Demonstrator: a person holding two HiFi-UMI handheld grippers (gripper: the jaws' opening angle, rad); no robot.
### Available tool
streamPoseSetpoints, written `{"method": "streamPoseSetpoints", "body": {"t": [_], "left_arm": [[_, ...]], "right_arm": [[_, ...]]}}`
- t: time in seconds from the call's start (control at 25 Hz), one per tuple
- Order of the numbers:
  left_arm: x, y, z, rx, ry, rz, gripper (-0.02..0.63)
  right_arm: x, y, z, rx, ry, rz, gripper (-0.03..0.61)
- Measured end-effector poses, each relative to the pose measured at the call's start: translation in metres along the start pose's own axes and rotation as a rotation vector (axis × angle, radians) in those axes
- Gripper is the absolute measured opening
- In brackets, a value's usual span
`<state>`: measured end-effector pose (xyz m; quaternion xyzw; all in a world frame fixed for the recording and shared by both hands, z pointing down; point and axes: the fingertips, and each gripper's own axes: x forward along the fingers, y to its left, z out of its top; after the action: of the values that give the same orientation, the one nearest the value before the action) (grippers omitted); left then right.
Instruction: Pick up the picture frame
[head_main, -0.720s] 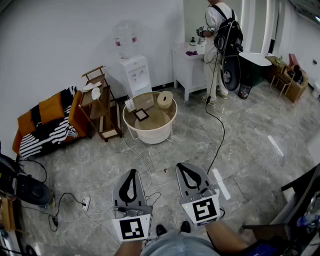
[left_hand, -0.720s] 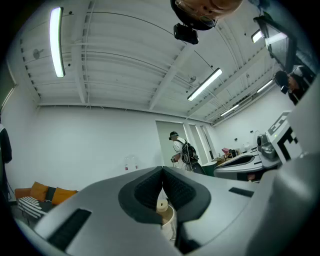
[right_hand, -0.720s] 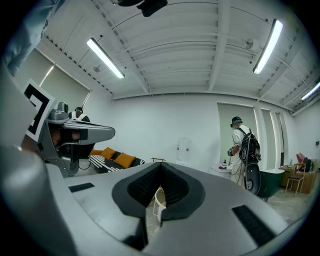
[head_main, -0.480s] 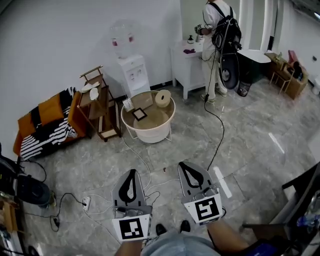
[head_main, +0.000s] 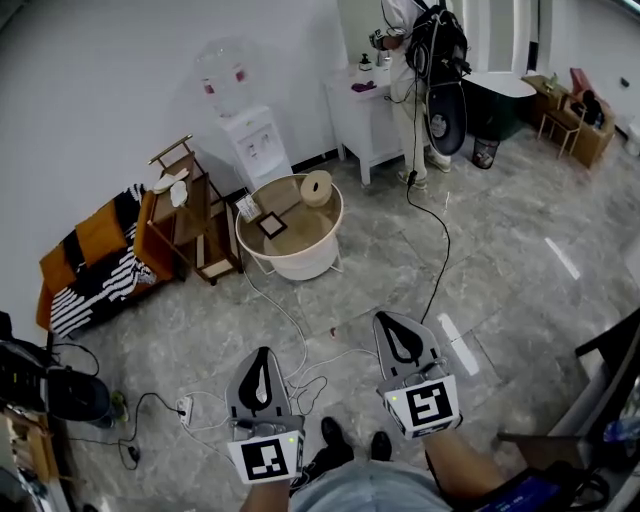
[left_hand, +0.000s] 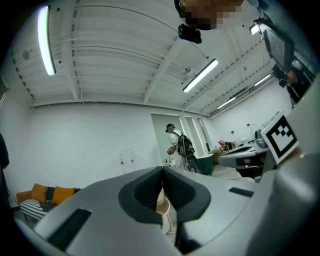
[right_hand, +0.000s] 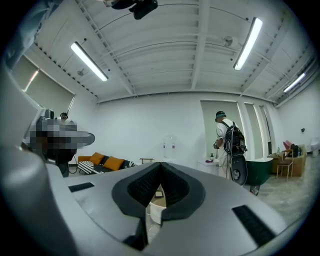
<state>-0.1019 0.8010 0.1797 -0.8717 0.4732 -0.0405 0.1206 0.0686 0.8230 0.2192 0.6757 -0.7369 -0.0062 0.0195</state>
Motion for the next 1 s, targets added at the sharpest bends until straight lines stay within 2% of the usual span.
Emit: {"method": "streamPoseSetpoints", "body": {"t": [0.08,0.2,0.4,0.64,0.8,1.0], "left_arm": [[0.008,-0.001,-0.002,-0.003,-0.002,-0.006,0.015],[0.021,0.005,-0.016,-0.051,0.021,0.003,0.015],[0.058,0.039,-0.046,-0.084,0.043,0.031,0.015],[0.128,0.11,-0.06,-0.101,0.021,0.061,0.015],[0.173,0.164,-0.071,-0.067,0.0,0.066,0.015],[0.213,0.201,-0.074,-0.084,-0.025,0.056,0.015]], "right_arm": [[0.006,-0.009,-0.005,-0.001,0.001,-0.008,0.014],[0.026,-0.021,-0.019,0.001,0.027,-0.026,0.014],[0.077,-0.028,-0.029,-0.008,0.048,-0.038,0.014],[0.182,-0.018,-0.016,-0.042,0.032,-0.012,0.014],[0.249,-0.006,0.0,-0.052,0.007,-0.013,0.014],[0.293,-0.001,0.018,-0.089,-0.01,-0.025,0.014]]}}
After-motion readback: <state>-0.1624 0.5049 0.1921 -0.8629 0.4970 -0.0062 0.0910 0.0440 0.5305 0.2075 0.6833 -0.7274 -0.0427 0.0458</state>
